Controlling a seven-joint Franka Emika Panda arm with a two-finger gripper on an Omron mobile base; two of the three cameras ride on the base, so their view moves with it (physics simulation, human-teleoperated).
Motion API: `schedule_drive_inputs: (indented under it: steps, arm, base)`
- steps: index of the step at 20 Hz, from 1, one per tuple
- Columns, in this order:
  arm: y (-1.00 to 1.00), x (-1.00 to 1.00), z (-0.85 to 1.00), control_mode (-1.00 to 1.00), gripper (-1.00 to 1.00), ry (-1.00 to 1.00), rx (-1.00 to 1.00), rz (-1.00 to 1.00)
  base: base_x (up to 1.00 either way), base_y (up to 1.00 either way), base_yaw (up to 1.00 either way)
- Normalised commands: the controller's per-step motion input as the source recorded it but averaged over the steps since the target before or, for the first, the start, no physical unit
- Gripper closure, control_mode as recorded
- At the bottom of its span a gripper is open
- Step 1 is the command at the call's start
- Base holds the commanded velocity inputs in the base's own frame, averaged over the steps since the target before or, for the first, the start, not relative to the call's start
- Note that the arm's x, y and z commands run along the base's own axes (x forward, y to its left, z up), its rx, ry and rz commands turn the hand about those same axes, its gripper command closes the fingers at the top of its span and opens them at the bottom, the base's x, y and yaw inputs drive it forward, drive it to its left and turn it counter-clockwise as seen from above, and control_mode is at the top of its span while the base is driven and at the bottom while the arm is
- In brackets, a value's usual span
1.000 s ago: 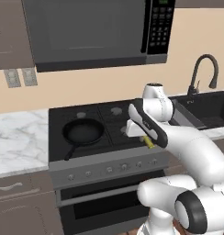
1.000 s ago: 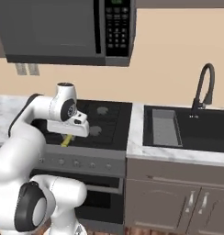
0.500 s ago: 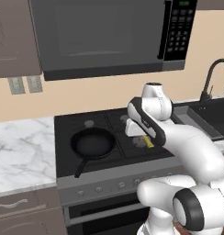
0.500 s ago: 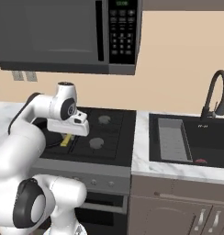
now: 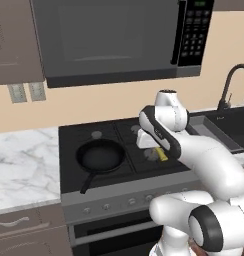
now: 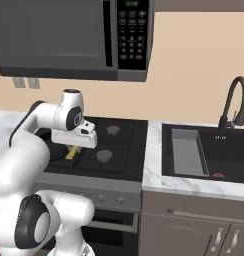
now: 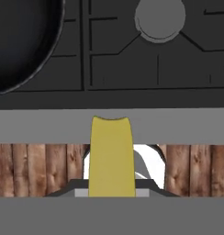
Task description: Pick up the butter stick and place it in the pan. Then turn on the burner for the pan.
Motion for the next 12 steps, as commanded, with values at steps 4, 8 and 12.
schedule_drive_inputs:
  steps: [4, 8, 12]
  arm:
    - [0.0, 0.0, 0.0, 1.0, 1.0, 0.0, 0.0, 0.0]
    - [0.0, 0.0, 0.0, 1.0, 1.0, 0.0, 0.0, 0.0]
    - [0.0, 0.0, 0.0, 1.0, 1.0, 0.0, 0.0, 0.0]
  base:
    - [0.0, -0.52, 0.0]
    - [0.04, -0.59, 0.01]
    - [0.11, -0.45, 0.0]
